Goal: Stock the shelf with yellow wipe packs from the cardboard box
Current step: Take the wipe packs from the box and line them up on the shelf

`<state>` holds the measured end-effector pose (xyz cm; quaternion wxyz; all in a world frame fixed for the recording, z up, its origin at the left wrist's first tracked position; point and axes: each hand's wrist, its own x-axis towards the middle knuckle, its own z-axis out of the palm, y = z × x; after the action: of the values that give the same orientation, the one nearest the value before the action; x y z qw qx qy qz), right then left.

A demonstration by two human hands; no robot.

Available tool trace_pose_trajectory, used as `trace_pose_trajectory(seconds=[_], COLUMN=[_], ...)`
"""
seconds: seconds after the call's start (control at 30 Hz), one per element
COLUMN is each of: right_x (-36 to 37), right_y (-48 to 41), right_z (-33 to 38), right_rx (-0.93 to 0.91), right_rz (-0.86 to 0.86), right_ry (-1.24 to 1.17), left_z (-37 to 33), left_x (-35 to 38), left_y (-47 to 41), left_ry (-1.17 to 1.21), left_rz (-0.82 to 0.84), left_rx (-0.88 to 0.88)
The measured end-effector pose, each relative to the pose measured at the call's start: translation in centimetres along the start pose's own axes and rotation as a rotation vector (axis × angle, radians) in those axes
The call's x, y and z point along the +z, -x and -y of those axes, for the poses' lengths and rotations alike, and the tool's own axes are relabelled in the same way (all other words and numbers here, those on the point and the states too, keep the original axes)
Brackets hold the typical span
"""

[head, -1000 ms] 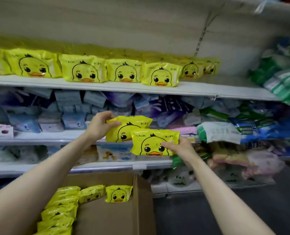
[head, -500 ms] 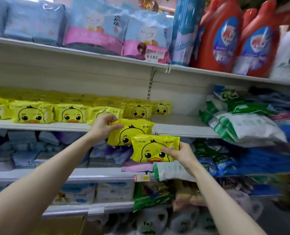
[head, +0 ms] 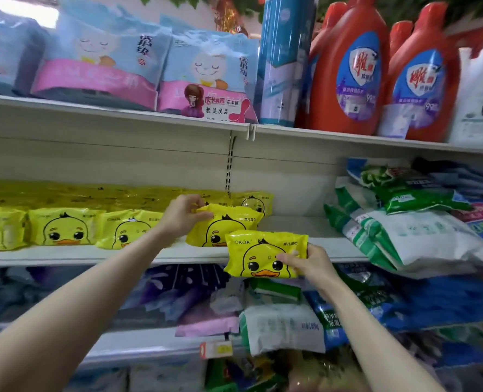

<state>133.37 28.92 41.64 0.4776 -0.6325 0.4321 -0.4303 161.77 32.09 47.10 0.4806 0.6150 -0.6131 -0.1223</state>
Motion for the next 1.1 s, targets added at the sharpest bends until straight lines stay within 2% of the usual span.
trace_pose_trajectory(seconds=[0.13,0.33,0.47,0.83,0.97,1.1], right_x=[1.1,3.2,5.0,7.7,8.1,8.1], right_y=[-5.1,-12.7,-15.8,-18.4,-18.6,-18.6], right_z=[0.0,-0.5,-0.8,-1.7,-1.9,-2.1], right_rx=[-0.042,-0.024,-0.024,0.002,-0.043,-0.031], right_rz=[0.014,0.089,0.115,0.151,0.150,0.143], right_ry=[0.061,0.113,0.138,0.212,0.216,0.215], left_z=[2.7,5.7,7.2,9.1,9.4,9.9], left_x=[0.5,0.4,0.4,0.2,0.4,0.6], left_y=[-4.0,-9.5,-11.7,-14.5,-14.5,-14.4], left_ry=[-0.067,-0.300,-0.304,-0.527,-0.617,-0.768], left_rz=[0.008,0.008,0.029,0.155,0.217,0.183], left_rx=[-0.025,-0.055,-0.113,-0.075,-0.073,-0.079])
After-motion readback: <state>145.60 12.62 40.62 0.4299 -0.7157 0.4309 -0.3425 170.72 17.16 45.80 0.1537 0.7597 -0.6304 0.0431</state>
